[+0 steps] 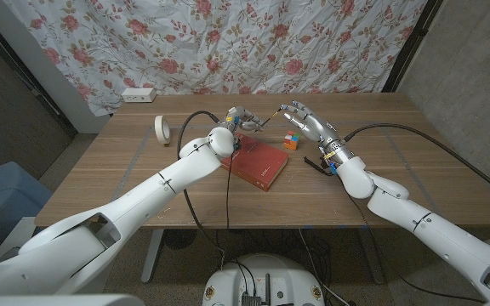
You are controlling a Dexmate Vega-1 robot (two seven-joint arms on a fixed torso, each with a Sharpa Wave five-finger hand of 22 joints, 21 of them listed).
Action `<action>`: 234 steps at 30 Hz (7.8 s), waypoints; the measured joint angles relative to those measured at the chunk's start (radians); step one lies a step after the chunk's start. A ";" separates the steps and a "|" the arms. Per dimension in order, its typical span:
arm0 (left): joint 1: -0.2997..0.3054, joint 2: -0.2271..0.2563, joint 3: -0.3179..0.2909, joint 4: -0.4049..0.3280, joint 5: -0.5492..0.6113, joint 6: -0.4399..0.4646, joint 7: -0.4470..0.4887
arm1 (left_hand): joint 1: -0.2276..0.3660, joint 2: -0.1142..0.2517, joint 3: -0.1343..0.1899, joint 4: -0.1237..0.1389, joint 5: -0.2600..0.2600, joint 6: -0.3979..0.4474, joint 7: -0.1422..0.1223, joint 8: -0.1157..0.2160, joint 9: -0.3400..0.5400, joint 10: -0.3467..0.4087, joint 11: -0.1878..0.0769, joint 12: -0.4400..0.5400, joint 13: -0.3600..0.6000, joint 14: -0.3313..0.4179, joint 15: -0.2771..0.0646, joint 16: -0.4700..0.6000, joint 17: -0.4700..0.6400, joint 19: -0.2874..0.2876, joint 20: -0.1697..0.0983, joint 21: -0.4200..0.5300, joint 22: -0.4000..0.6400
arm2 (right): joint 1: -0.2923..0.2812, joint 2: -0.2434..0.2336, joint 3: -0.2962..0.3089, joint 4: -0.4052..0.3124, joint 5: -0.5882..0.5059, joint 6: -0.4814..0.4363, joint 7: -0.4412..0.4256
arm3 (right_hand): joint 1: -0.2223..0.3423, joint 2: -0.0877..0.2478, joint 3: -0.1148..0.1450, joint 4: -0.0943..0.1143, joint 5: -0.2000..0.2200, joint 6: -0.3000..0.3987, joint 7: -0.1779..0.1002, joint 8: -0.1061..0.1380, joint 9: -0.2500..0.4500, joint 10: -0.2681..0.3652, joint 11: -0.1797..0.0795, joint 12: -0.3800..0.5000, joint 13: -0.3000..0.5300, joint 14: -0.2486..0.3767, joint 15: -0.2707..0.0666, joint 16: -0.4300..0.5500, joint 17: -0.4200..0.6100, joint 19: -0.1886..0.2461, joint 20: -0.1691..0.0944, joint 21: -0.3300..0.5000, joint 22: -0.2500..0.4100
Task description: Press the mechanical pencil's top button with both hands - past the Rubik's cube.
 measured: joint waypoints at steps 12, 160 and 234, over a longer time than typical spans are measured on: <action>0.001 0.000 0.000 -0.005 0.005 0.004 0.001 | -0.001 0.005 -0.001 -0.001 0.000 0.000 0.000 -0.003 0.000 0.000 0.000 0.000 -0.001 0.000 0.000 0.000 0.000 0.000 0.000 0.000 0.000 | -0.004 -0.003 0.000 -0.006 -0.002 0.002 0.001 | 0.000 0.000 0.000 0.000 0.000 0.004 -0.004 -0.004 0.000 0.000 0.000 0.000 0.000 0.000 0.000 0.000 0.000 0.000 0.000 0.000 0.000; -0.079 0.318 0.111 -0.192 0.468 0.100 -0.462 | -0.002 0.008 -0.022 0.003 -0.003 0.004 -0.014 0.000 -0.001 -0.003 -0.004 -0.002 0.006 0.000 0.000 0.000 0.000 -0.007 0.000 0.000 0.000 | 0.019 0.110 0.098 0.098 0.523 -0.033 0.192 | 0.000 0.000 0.004 -0.010 -0.005 -0.081 0.095 -0.030 -0.010 0.136 -0.011 0.023 0.000 0.023 -0.067 0.015 -0.003 0.041 -0.052 0.004 -0.002; -0.016 0.316 0.058 -0.076 0.842 -0.101 -0.694 | -0.009 0.008 -0.031 0.001 -0.002 -0.005 -0.034 0.000 0.002 0.004 -0.018 -0.002 0.005 0.000 0.000 0.000 0.000 -0.063 0.002 -0.006 -0.002 | -0.002 0.156 0.115 0.141 0.686 -0.037 0.188 | 0.000 0.000 0.020 -0.017 -0.005 -0.075 0.100 -0.030 -0.009 0.163 -0.027 0.011 -0.005 0.055 -0.080 0.015 -0.021 0.059 -0.063 0.004 -0.002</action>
